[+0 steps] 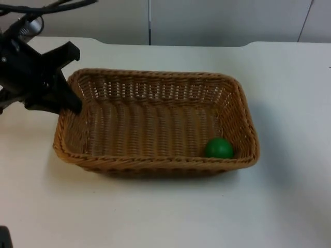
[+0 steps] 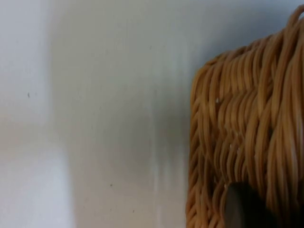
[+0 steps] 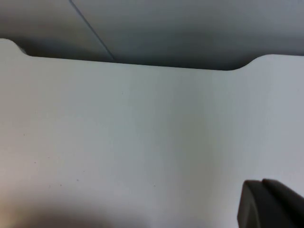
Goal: Pick up the basket with the left hand and place the ball into the basket with the right hand.
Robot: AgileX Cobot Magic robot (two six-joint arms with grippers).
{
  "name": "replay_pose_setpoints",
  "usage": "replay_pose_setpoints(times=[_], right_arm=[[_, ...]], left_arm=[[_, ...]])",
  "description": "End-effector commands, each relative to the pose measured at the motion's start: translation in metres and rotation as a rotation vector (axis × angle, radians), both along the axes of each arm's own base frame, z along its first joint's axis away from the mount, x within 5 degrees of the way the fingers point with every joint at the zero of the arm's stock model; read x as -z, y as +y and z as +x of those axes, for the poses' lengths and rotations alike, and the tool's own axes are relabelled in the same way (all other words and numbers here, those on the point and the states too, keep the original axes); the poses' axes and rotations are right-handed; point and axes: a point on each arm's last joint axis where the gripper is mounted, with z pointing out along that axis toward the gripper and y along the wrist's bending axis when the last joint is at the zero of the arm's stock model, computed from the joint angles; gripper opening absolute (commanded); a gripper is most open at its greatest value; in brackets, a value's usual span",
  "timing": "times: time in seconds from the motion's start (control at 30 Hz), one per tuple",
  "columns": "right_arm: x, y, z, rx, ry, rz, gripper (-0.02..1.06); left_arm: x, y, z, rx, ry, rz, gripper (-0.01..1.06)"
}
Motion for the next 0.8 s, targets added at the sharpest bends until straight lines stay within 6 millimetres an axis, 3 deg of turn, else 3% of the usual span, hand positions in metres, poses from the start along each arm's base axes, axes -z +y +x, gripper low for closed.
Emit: replay_pose_setpoints(times=[0.0,0.27,0.3,0.37,0.4,0.53,0.67,0.77], right_arm=[[-0.0059,-0.0031,-0.0015,0.006,-0.014,0.007,0.00],[-0.0059,-0.0031,-0.0015,0.006,-0.014,0.007,0.00],[-0.0059,-0.0031,-0.0015,0.006,-0.014,0.007,0.00],[-0.0058,-0.0031,-0.0015,0.006,-0.014,0.007,0.00],[-0.0058,-0.0031,-0.0015,0.006,-0.014,0.007,0.00],[-0.0058,-0.0031,-0.0015,0.006,-0.014,0.007,0.00],[-0.0061,-0.0019,-0.0017,0.001,-0.012,0.022,0.00],[-0.0061,-0.0016,-0.0018,0.000,-0.012,0.025,0.00]], left_arm=[[-0.0001,-0.0056,-0.0020,0.014,0.027,-0.037,0.00],[0.0007,-0.0054,-0.0016,0.011,0.026,-0.034,0.03],[0.0007,-0.0054,-0.0016,0.011,0.026,-0.034,0.06],[0.0007,-0.0054,-0.0016,0.009,0.027,-0.035,0.22],[0.0007,-0.0054,-0.0016,0.009,0.027,-0.035,0.22],[0.0010,-0.0049,-0.0011,-0.013,0.036,-0.033,0.52],[0.0020,-0.0033,-0.0003,-0.013,0.025,-0.011,0.64],[0.0038,-0.0007,0.0000,0.002,0.010,0.030,0.64]])
